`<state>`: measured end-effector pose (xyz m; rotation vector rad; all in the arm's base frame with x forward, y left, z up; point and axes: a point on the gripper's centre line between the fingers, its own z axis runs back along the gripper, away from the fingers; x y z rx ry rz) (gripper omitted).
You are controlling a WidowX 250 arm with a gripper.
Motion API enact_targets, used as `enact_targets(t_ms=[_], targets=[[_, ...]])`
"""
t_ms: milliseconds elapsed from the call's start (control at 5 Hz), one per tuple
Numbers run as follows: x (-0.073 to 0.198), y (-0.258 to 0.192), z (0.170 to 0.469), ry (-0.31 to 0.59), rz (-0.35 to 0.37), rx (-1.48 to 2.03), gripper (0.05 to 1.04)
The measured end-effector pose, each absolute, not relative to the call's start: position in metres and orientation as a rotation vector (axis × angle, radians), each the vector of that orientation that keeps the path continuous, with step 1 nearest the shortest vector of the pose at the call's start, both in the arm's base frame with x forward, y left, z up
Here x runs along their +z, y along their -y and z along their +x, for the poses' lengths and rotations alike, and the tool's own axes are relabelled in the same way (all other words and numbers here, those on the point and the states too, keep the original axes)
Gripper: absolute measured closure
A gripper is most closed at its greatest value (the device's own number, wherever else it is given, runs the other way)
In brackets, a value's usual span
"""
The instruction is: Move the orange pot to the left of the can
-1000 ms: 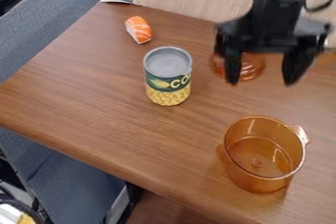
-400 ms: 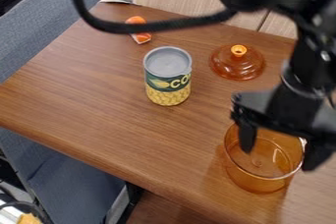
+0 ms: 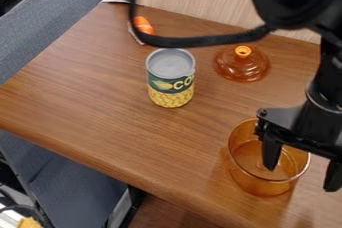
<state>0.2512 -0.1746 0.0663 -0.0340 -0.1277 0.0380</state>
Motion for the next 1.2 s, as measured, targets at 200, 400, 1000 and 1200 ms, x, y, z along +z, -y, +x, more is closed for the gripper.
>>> enact_targets(t_ms=[200, 400, 1000, 1200], targets=[[0.050, 0.176, 0.260, 0.115, -0.001, 0.042, 0.084], [0.042, 0.180, 0.263, 0.108, -0.004, 0.023, 0.137], [0.038, 0.176, 0.269, 0.137, -0.033, 0.052, 0.938], [0.044, 0.171, 0.273, 0.205, 0.020, 0.058, 1.000]])
